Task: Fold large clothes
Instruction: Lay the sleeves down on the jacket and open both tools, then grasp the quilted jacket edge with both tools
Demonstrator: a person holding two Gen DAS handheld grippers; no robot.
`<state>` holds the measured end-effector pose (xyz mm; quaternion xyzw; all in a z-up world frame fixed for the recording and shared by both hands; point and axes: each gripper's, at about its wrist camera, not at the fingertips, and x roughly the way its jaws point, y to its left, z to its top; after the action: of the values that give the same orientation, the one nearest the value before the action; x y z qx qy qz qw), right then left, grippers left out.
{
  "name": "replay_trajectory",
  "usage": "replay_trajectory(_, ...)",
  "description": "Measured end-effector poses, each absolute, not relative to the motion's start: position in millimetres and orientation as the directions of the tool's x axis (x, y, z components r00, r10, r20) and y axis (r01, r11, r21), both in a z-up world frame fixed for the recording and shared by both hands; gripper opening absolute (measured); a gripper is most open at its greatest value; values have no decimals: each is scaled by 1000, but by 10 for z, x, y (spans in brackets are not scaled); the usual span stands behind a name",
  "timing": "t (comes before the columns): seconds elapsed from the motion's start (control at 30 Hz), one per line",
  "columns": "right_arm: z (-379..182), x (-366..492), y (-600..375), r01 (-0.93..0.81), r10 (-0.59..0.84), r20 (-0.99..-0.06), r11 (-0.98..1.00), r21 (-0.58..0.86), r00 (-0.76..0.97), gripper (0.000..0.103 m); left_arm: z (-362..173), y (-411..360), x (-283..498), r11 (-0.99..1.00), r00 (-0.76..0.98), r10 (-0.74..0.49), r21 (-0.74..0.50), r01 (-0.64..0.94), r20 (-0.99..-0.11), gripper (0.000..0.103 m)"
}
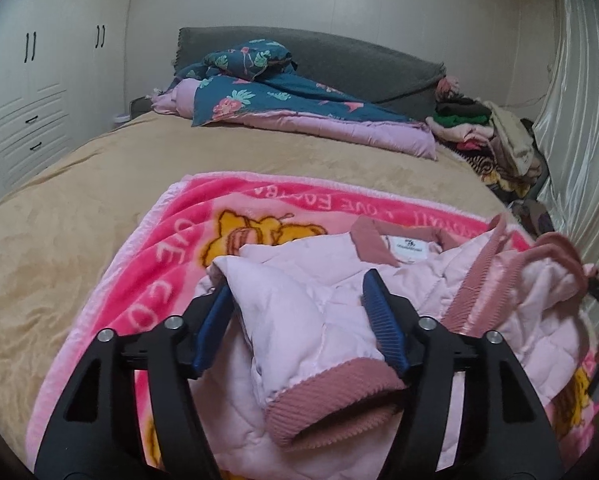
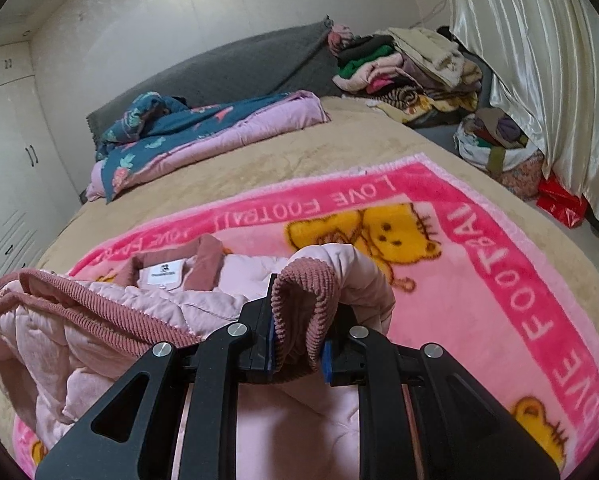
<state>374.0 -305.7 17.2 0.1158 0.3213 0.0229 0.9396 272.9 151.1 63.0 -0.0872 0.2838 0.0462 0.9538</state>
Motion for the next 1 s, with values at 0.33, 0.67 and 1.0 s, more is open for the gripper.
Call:
replay_trajectory(0.33, 42, 3943, -3020, 52, 118, -638, 969, 241, 761, 18, 795, 1528, 2450, 970, 882, 34, -196, -142, -469, 75)
replay_trajectory(0.67, 224, 3834, -3191, -67, 319, -554, 902, 427, 769, 83, 364, 1709, 2530, 963, 835, 14, -216, -159, -551, 76)
replay_trajectory(1.0, 368, 3221, -3167, -168, 296, -540, 947, 275, 788, 95, 148, 1761, 2449, 973, 808, 13, -179, -146, -588, 84)
